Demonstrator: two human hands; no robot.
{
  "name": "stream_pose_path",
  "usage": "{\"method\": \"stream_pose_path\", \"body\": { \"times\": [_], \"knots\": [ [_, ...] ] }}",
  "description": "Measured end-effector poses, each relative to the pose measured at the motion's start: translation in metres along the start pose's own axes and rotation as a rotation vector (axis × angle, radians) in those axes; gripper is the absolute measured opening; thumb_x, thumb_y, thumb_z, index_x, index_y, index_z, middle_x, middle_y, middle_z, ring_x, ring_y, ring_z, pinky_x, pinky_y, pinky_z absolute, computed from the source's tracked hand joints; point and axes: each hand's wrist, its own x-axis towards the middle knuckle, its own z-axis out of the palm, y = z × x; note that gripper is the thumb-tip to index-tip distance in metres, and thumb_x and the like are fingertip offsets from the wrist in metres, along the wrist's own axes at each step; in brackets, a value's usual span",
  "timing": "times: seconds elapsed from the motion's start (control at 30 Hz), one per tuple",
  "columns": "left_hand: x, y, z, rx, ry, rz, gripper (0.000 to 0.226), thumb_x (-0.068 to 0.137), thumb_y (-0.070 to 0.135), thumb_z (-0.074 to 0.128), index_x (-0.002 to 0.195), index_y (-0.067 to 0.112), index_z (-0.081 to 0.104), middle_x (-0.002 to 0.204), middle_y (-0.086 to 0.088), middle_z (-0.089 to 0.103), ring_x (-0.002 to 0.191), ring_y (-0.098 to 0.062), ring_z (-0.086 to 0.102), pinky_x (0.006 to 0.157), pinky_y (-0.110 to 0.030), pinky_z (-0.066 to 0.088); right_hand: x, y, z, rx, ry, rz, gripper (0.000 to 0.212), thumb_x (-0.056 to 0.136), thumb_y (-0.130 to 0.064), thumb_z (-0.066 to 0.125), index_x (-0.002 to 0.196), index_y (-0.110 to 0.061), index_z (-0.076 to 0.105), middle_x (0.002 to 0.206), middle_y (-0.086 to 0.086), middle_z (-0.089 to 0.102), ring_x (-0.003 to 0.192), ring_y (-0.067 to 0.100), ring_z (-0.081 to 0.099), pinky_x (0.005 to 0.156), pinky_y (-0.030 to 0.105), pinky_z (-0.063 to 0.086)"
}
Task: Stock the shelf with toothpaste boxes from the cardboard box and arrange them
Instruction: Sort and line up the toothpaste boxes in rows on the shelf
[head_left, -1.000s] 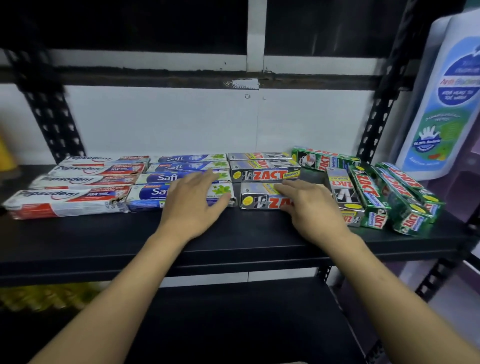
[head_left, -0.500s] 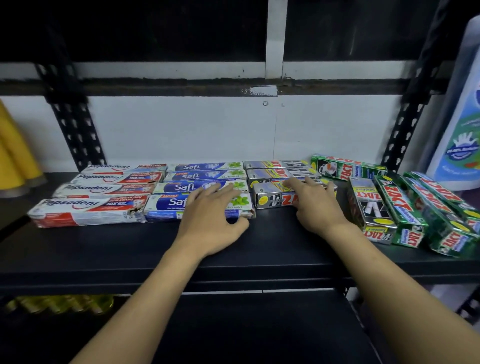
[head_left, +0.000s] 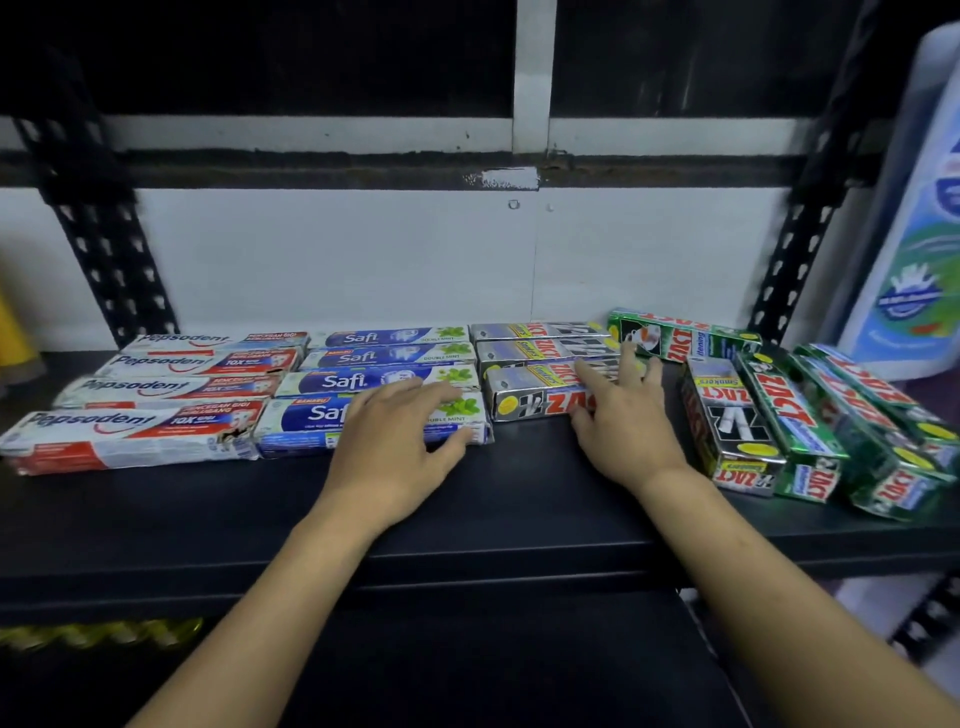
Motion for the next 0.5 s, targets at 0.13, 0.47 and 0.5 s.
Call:
{"method": "stream_pose_path", "body": {
  "times": [0.13,0.47,0.5],
  "knots": [
    [0.0020,0.0011,-0.0004,-0.013,0.016,-0.018,0.042,0.087,0.052,0.063,0.127,0.038,0.059,0.131,0.012,0.060,0.127,-0.012,0.048,0.111,-0.036,0.026,-0.0004,0.0005,-0.0017,0.008,-0.014,0.001,0.055,0.100,-0.035,0.044,0.153,-0.034,0.027,0.164,0.014,-0.001,0.146,0.048,-0.006,0.118,0.056,0.012],
    [0.0016,0.0008,0.0018,0.001,0.025,-0.017,0.044,0.089,0.059,0.056,0.127,0.036,0.059,0.129,0.011,0.061,0.126,-0.013,0.048,0.110,-0.037,0.025,-0.0003,0.0002,-0.0017,0.042,-0.043,0.002,0.055,0.101,-0.035,0.041,0.153,-0.034,0.023,0.164,0.013,-0.001,0.146,0.046,-0.010,0.119,0.056,0.012],
    [0.0018,0.0000,0.0024,0.004,0.023,-0.016,0.044,0.090,0.059,0.055,0.127,0.036,0.058,0.128,0.012,0.061,0.126,-0.013,0.048,0.110,-0.037,0.026,-0.0002,0.0003,-0.0015,0.044,-0.045,0.000,0.055,0.101,-0.035,0.041,0.154,-0.034,0.023,0.164,0.013,-0.001,0.146,0.046,-0.011,0.119,0.056,0.012]
  ]
}}
